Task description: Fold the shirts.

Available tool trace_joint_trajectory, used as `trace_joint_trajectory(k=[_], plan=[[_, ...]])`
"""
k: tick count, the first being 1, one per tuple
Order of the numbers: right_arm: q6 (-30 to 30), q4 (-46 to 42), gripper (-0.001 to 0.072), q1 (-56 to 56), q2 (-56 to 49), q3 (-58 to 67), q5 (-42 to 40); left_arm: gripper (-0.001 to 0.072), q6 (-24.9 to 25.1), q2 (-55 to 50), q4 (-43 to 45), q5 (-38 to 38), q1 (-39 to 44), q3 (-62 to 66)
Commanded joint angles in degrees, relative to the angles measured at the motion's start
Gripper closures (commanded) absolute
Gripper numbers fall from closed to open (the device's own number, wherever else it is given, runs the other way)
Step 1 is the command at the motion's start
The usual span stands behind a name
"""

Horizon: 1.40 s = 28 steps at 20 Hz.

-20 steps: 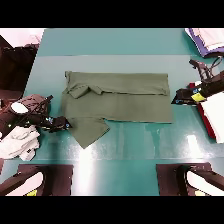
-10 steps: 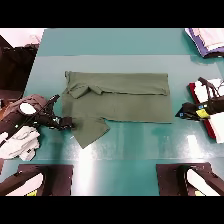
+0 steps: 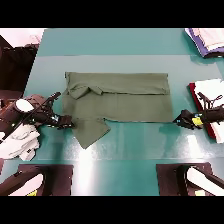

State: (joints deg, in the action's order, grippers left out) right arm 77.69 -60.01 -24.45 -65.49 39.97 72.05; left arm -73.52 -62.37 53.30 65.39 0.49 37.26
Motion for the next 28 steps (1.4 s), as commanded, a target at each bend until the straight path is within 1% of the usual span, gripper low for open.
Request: trace_joint_trajectory(k=[1, 6, 8, 9, 10, 12, 14, 17, 18, 19, 20, 22, 23, 25, 28], plan=[[-0.87, 1.92, 0.0395, -0.42, -4.90, 0.81, -4.15, 0.0680, 0.00, 0.17, 0.26, 1.33, 0.00, 0.24], [-0.85, 2.01, 0.0397, -0.42, -7.10, 1.09, -6.60, 0.0680, 0.00, 0.17, 0.24, 1.22, 0.00, 0.24], [-0.85, 2.01, 0.0408, -0.42, -7.04, 1.09, -7.39, 0.0680, 0.00, 0.17, 0.24, 1.18, 0.00, 0.24], [-0.87, 2.01, 0.0463, -0.42, -7.04, 1.09, -7.43, 0.0680, 0.00, 0.17, 0.26, 1.18, 0.00, 0.24], [-0.94, 2.01, 0.0687, -0.42, -7.04, 1.09, -7.08, 0.0680, 0.00, 0.17, 0.26, 1.22, -0.02, 0.24], [-2.82, 1.33, 0.0695, -0.42, -5.75, 1.09, -6.16, 0.0680, -0.02, 0.17, 0.26, 2.58, 0.00, 0.26], [-3.08, -2.01, 0.0696, -0.44, -1.09, 1.11, -4.52, 0.0682, -0.02, 1.22, 0.52, 6.51, 0.00, 0.37], [-1.73, -13.46, 0.0696, -0.92, 8.52, 1.09, 3.21, 0.0682, -1.81, 8.22, 2.95, 11.74, 0.00, 0.35], [-1.42, -17.77, 0.0696, -1.40, 11.78, 1.09, 6.93, 0.0682, -1.90, 11.26, 2.95, 14.71, 0.00, 0.35], [-1.38, -20.50, 0.0696, -1.95, 14.82, 1.09, 10.03, 0.0681, -3.34, 14.19, 2.89, 17.79, 0.00, 0.37], [-1.38, -21.62, 0.0696, -2.80, 17.55, 1.09, 11.72, 0.0681, -4.61, 16.61, 2.60, 20.37, 0.00, 0.35], [-1.40, -20.52, 0.0697, -4.44, 22.77, 1.11, 11.82, 0.0680, -6.27, 20.37, 1.01, 24.11, 0.00, 0.37], [-1.38, -19.85, 0.0696, -4.74, 24.90, 1.11, 11.34, 0.0680, -6.67, 21.68, 0.02, 24.41, 0.00, 0.39], [-1.40, -17.33, 0.0696, -4.59, 28.13, 1.11, 8.96, 0.0680, -6.64, 22.01, -0.63, 21.77, 0.00, 1.33], [-1.40, -11.41, 0.0697, -4.61, 29.27, 1.11, 4.79, 0.0680, -6.58, 21.84, -0.70, 11.78, -0.02, 4.63]])
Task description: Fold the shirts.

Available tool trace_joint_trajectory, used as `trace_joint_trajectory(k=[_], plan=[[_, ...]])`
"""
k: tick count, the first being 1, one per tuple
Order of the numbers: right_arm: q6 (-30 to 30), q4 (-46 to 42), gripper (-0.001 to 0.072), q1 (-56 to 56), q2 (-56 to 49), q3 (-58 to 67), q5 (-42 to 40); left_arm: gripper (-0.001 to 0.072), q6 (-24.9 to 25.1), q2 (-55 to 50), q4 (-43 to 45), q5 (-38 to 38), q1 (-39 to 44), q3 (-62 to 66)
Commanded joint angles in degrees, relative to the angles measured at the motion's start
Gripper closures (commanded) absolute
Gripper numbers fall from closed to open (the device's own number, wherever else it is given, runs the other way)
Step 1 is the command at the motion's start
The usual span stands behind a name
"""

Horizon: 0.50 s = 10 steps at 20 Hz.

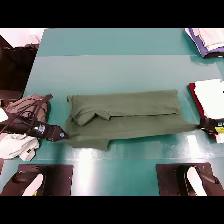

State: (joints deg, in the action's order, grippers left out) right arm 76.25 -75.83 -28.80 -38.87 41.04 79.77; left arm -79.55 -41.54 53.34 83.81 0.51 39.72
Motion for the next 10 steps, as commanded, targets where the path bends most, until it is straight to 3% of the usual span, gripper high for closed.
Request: trace_joint_trajectory(k=[1, 5, 10], plan=[[0.04, 6.32, 0.0697, -0.26, 1.88, 0.07, -4.20, 0.0681, -0.35, 0.96, -0.55, -10.01, -0.02, 3.28], [-0.04, 11.72, 0.0696, -0.24, -4.22, 0.04, -8.04, 0.0680, -0.44, -0.98, 0.04, -20.44, -0.02, 5.20], [-0.48, 16.22, 0.0696, 2.25, -11.67, 0.15, -15.21, 0.0680, 0.46, -9.29, -0.17, -27.80, -0.02, 5.40]])
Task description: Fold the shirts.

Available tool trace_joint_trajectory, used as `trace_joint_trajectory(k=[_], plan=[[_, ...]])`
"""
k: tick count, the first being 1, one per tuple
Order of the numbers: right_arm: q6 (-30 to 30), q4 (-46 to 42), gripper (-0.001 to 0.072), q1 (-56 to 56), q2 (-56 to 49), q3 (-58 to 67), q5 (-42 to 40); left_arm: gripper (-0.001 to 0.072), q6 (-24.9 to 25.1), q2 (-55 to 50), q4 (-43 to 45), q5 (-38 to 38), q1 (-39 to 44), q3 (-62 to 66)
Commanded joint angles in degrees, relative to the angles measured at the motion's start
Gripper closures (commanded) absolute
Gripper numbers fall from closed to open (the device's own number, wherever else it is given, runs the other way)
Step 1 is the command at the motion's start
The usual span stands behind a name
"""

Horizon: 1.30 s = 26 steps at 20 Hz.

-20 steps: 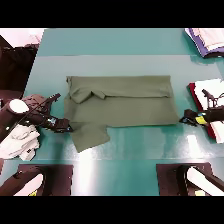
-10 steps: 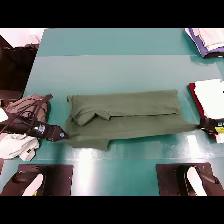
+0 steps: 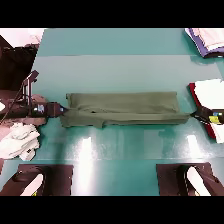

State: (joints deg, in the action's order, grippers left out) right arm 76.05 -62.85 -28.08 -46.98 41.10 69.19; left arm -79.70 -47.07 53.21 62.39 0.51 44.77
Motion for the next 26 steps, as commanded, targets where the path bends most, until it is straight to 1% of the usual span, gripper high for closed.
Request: trace_joint_trajectory(k=[1, 5, 7, 9, 10, 11, 12, 13, 14, 15, 16, 17, 19, 20, 21, 23, 25, 26], plan=[[-0.28, 3.19, 0.0696, 3.32, -5.07, 0.28, -6.21, 0.0680, 0.59, -5.40, -0.07, -8.72, -0.02, 0.48], [0.17, 2.86, 0.0696, 10.67, -13.16, 5.51, -10.19, 0.0679, 0.59, -10.43, -0.04, -16.50, -0.04, 0.98], [1.88, 2.86, 0.0696, 12.46, -17.81, 9.05, -11.82, 0.0679, 0.55, -12.07, -0.02, -19.71, -0.04, 1.22], [2.32, 2.93, 0.0695, 13.09, -21.97, 12.39, -12.11, 0.0678, -0.02, -12.96, -0.04, -22.32, -0.04, 1.55], [2.49, 2.93, 0.0694, 13.31, -23.82, 13.94, -12.35, 0.0636, -0.26, -13.16, -0.04, -23.45, -0.04, 1.53], [2.58, 3.19, 0.0690, 13.31, -25.44, 15.41, -12.44, 0.0340, -0.87, -13.33, -0.02, -24.57, -0.04, 1.53], [2.58, 3.45, 0.0577, 13.31, -26.99, 16.92, -12.85, 0.0146, -1.62, -13.42, -0.02, -25.97, -0.17, 1.53], [2.58, 3.43, 0.0294, 13.31, -28.17, 18.38, -12.98, 0.0146, -2.32, -13.40, -0.09, -26.93, -0.63, 1.53], [2.60, 3.28, 0.0173, 12.94, -29.16, 20.11, -12.26, 0.0146, -3.02, -13.40, -0.09, -27.58, -1.36, 1.55], [2.58, 3.30, 0.0174, 12.11, -29.64, 21.51, -10.56, 0.0146, -2.99, -13.40, -0.09, -26.80, -2.01, 1.86], [2.21, 3.13, 0.0174, 10.78, -29.57, 22.16, -8.61, 0.0149, -2.80, -13.40, -0.04, -24.37, -2.62, 2.45], [1.25, 3.17, 0.0178, 9.11, -29.14, 21.81, -6.86, 0.0237, -2.73, -13.40, 0.11, -21.46, -2.69, 2.95], [-2.38, 3.39, 0.0184, 5.22, -28.52, 19.12, -2.71, 0.0568, -1.73, -13.40, -0.02, -16.02, -2.14, 3.15], [-4.02, 3.37, 0.0184, 3.39, -28.74, 17.57, -0.81, 0.0674, -0.35, -13.40, -0.07, -14.27, -1.40, 3.15], [-5.44, 3.37, 0.0184, 1.49, -29.35, 16.02, 0.63, 0.0679, 0.22, -13.40, -0.11, -13.55, -0.48, 3.15], [-6.47, 3.78, 0.0184, -1.18, -31.52, 14.16, 1.57, 0.0679, 0.24, -13.40, -0.09, -12.87, 1.88, 3.15], [-10.01, 7.61, 0.0195, -2.34, -34.73, 14.29, 3.28, 0.0679, 0.24, -13.40, -0.07, -12.66, 4.13, 3.15], [-10.84, 9.44, 0.0195, -2.49, -36.59, 14.86, 3.76, 0.0679, 0.22, -13.40, -0.09, -12.28, 4.92, 3.15]])
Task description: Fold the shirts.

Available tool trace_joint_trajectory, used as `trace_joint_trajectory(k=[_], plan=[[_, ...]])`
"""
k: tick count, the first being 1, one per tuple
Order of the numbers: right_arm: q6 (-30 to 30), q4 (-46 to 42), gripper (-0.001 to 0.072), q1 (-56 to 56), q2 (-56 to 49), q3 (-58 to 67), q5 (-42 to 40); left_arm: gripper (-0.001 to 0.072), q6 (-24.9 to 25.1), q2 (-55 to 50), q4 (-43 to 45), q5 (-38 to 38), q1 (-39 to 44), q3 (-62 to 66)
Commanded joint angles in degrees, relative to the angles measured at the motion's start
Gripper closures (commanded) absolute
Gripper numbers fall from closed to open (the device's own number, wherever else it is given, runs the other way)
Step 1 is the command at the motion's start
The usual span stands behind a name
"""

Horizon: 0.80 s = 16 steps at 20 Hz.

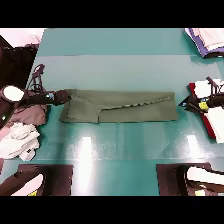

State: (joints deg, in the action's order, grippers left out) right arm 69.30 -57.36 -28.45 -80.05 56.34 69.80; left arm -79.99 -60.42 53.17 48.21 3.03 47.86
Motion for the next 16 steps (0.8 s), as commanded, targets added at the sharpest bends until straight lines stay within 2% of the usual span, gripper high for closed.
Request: trace_joint_trajectory(k=[1, 6, 7, 8, 9, 10, 11, 16], plan=[[-4.42, 5.25, 0.0195, -2.10, -5.31, 0.39, 3.72, 0.0679, 0.48, -0.04, -0.07, 2.34, 2.80, 0.07], [-5.38, 9.88, 0.0195, 1.07, -11.91, 3.52, 6.10, 0.0679, 0.46, -0.04, -0.07, 5.44, 2.95, 0.07], [-5.40, 9.86, 0.0229, 2.21, -12.57, 4.04, 6.38, 0.0679, 0.44, -0.04, -0.09, 6.12, 2.95, 0.07], [-5.81, 9.84, 0.0317, 3.41, -13.03, 4.72, 6.45, 0.0679, 0.26, -0.04, -0.15, 6.62, 2.95, 0.07], [-6.99, 9.79, 0.0418, 4.57, -13.11, 5.29, 6.19, 0.0680, -1.22, -0.07, -0.61, 6.45, 2.95, 0.07], [-8.00, 9.86, 0.0584, 5.46, -13.07, 5.99, 6.08, 0.0680, -2.64, -0.07, -1.46, 5.90, 2.95, 0.07], [-8.85, 9.77, 0.0694, 6.34, -13.07, 6.88, 6.49, 0.0680, -2.56, -0.09, -2.73, 5.27, 2.95, 0.07], [-9.09, 9.84, 0.0696, 9.20, -8.76, 12.00, 8.44, 0.0680, -1.99, -5.53, -5.70, 6.67, 3.82, 4.90]])
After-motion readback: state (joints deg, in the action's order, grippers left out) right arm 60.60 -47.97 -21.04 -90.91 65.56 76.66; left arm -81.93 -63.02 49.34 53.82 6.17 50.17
